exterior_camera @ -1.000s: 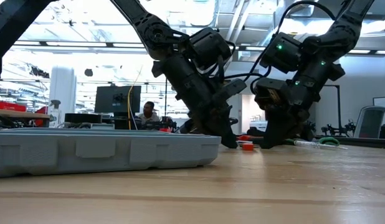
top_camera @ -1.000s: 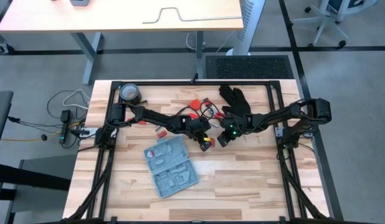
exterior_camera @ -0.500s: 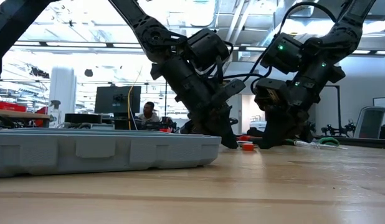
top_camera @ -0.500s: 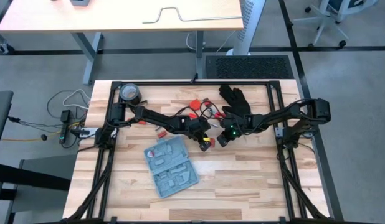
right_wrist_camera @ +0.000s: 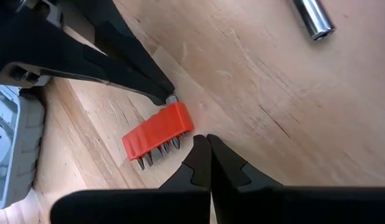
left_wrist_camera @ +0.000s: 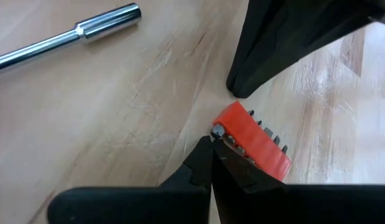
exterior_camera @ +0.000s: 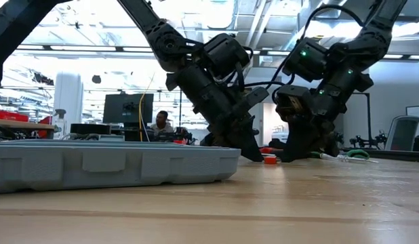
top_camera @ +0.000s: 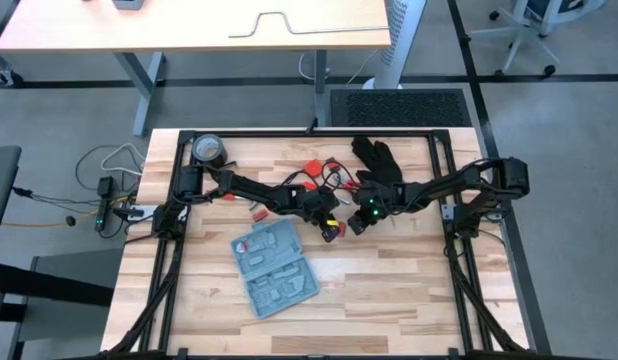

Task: Prefit tool cases
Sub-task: Remove the orange terminal block from the gray toolbox

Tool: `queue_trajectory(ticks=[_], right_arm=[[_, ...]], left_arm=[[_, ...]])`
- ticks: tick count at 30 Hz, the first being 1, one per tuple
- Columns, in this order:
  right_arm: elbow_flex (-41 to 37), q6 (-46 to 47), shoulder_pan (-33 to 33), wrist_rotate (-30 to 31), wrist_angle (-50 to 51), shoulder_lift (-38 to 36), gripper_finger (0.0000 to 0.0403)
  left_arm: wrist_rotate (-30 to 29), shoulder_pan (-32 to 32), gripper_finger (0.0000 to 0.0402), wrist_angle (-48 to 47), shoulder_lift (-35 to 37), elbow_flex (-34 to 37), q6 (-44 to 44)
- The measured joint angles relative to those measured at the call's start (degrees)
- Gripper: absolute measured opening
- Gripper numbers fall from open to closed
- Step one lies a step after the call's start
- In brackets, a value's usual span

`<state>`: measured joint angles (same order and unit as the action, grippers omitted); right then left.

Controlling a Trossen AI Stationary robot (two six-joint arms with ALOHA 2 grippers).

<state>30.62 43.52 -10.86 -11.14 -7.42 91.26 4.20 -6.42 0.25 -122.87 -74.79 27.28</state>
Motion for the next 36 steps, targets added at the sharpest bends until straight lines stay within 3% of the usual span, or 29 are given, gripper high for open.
queue_trajectory(ticks=[16, 26, 36], right_arm=[[-0.14, 0.01, 0.21, -0.50, -2.09, -0.04, 0.0000], [-0.19, 0.19, 0.17, -0.50, -5.31, 0.02, 0.0000], [-0.05, 1.03, 2.09, 2.66, 4.02, -2.48, 0.0000]], left_arm=[[1.41, -0.28, 0.0000, 2.39, -0.11, 0.16, -0.71], [5.82, -0.35, 0.0000, 4.34, -0.24, 0.16, -2.08], [4.82, -0.93, 0.0000, 0.19, 0.01, -0.13, -3.93]])
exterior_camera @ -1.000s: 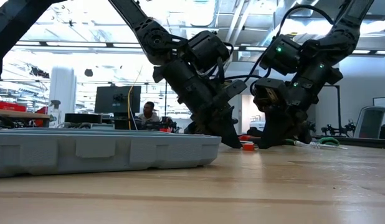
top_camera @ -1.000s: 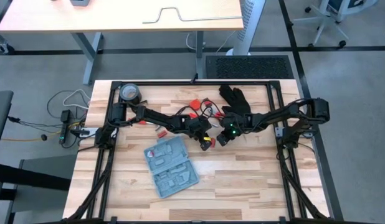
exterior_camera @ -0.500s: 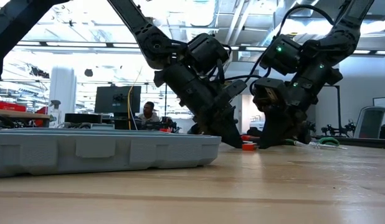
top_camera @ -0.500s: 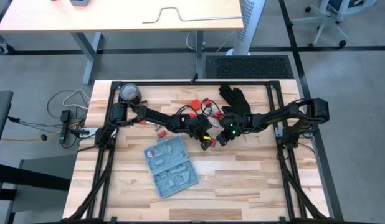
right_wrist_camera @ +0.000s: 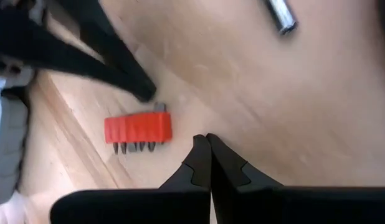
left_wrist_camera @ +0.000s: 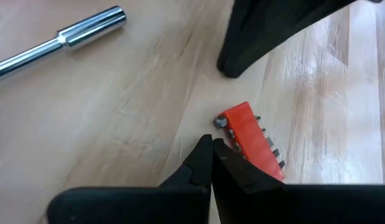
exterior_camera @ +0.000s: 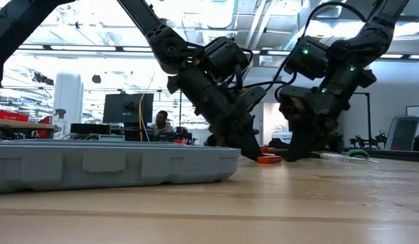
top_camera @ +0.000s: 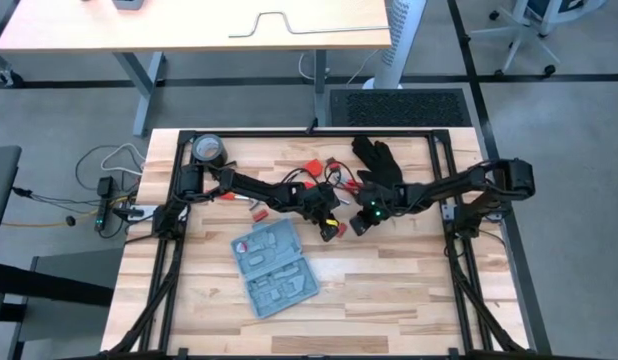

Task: Prefit tool cases
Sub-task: Remove the orange terminal block from the gray toolbox

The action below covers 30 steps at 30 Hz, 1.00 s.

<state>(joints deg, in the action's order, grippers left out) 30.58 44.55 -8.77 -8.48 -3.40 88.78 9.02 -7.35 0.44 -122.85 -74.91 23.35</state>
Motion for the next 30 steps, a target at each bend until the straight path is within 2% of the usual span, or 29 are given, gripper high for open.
queue_trajectory(ticks=[8, 13, 25, 30], right_arm=[[-0.11, 4.45, 4.56, 0.89, -2.50, 0.44, 0.0000], [-0.07, 6.04, 4.35, 0.23, -7.36, 2.55, 0.0000], [-0.01, 5.10, 0.78, -0.88, -6.56, 2.58, 0.0000], [-0.03, 6.25, 3.98, -0.01, -6.28, 2.24, 0.0000]], left_arm=[[1.21, -0.38, 0.0000, 0.36, 0.01, 0.09, -0.52], [0.85, 0.70, 0.0000, 0.34, 0.01, 0.09, -0.54], [1.68, 1.21, 0.0000, -0.56, 0.01, 0.07, -0.48], [2.85, 1.22, 0.0000, -5.84, 0.07, -0.04, -2.75]])
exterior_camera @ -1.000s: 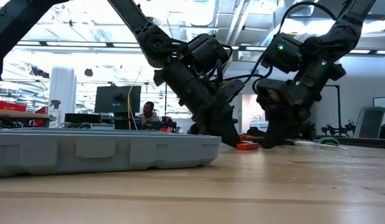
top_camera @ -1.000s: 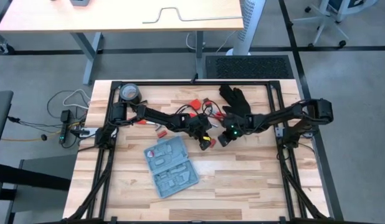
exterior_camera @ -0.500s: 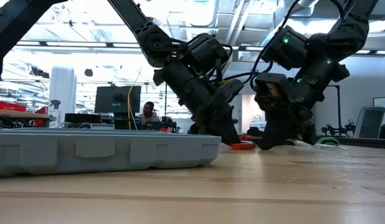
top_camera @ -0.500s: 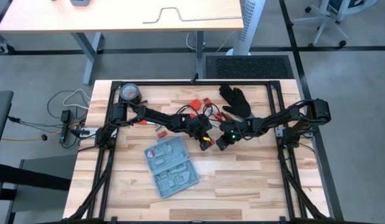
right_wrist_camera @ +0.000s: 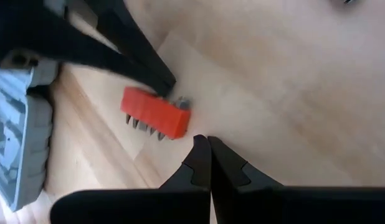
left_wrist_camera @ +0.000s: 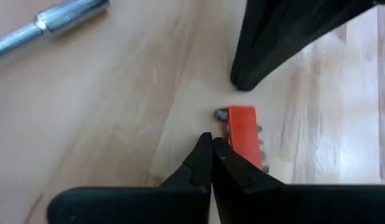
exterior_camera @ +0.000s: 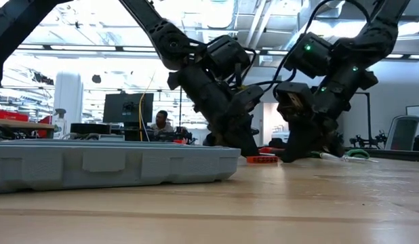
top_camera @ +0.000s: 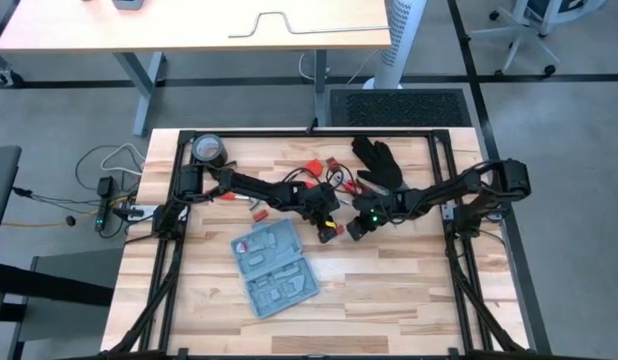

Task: Prefit tool cases
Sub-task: Remove the orange terminal block from the gray toolbox

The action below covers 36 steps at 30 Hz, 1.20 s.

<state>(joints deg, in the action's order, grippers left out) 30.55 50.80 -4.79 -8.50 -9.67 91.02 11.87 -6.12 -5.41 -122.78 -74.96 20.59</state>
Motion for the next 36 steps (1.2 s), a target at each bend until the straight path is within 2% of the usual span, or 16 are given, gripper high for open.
queue_trajectory(ticks=[8, 16, 24, 36], right_arm=[[-0.07, 3.19, 4.86, 1.32, -2.12, 0.28, 0.0000], [-0.07, 1.16, 1.89, 2.25, -2.54, 0.28, 0.0000], [0.00, -0.30, 1.37, 1.21, -1.31, 0.26, 0.0000], [0.00, -1.33, 1.37, -0.13, -1.39, 0.24, 0.0000]], left_arm=[[0.92, 2.26, 0.0000, -1.33, 0.04, 0.07, 0.34], [3.17, 4.80, 0.0000, 2.71, -0.04, 0.26, 4.54], [3.43, 4.50, 0.0000, -0.43, 1.01, 0.24, 4.03], [-3.27, 4.63, 0.0000, -1.91, 1.53, 0.22, 6.22]])
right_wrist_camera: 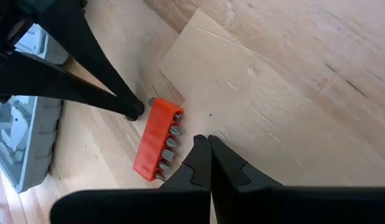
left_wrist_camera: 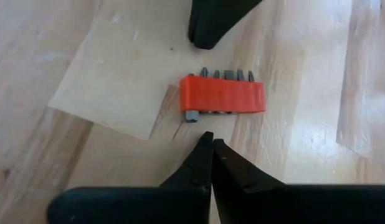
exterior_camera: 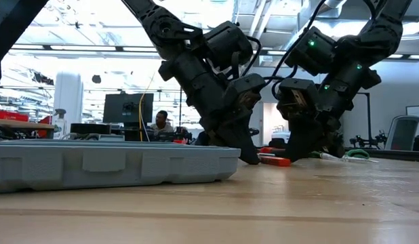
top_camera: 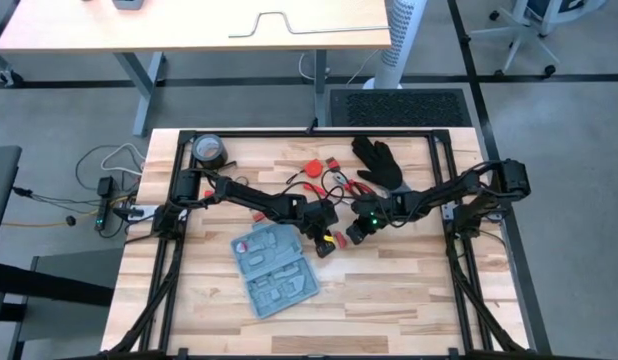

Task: Prefit tool cases
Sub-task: Remove the orange terminal block from the gray toolbox

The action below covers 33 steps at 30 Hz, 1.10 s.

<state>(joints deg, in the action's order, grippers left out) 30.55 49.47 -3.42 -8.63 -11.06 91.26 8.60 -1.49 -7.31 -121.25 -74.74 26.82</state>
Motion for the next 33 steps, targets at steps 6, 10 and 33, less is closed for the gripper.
queue_trajectory(ticks=[6, 10, 33], right_arm=[[-0.02, 0.00, -0.16, -0.18, -1.66, 0.02, 0.0000], [0.01, 1.38, -0.40, -1.51, -4.65, 2.42, 0.0000], [0.04, 2.75, -0.13, -2.57, -7.16, 4.52, 0.0000]], left_arm=[[-2.90, -0.14, 0.0000, -2.14, 0.02, -0.04, -0.97], [-2.74, -0.38, 0.0000, -1.42, 0.02, -0.02, -0.94], [-0.50, -0.55, 0.0000, 5.02, -0.67, 0.11, -1.23]])
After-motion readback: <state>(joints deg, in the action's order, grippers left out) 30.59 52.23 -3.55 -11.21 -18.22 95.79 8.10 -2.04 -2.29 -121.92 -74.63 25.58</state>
